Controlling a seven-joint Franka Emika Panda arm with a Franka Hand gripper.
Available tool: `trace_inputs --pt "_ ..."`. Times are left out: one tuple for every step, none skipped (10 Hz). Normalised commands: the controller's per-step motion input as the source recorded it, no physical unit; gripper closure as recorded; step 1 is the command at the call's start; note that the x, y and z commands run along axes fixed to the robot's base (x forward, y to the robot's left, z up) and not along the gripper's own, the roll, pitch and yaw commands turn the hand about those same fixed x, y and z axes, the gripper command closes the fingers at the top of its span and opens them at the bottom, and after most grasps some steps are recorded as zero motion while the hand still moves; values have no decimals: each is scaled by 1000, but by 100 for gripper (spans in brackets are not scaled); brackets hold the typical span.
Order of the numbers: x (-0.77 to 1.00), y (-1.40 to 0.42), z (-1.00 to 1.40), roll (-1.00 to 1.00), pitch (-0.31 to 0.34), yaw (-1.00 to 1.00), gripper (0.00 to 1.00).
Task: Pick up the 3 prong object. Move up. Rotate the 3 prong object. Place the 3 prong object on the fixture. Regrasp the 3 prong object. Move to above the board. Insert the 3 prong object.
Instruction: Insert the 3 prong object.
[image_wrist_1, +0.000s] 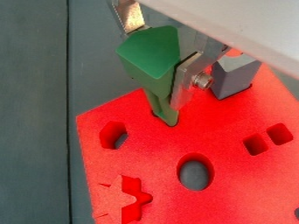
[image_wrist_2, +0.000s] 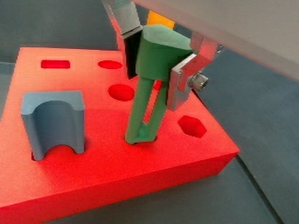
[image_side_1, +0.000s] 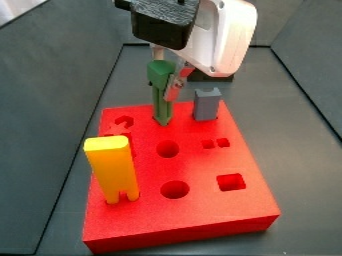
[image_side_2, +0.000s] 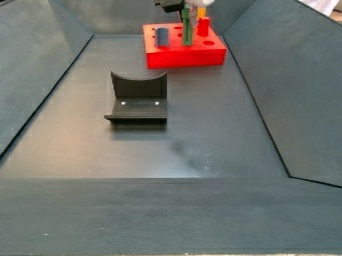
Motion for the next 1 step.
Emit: trace_inputs --pt "0 0 0 0 0 0 100"
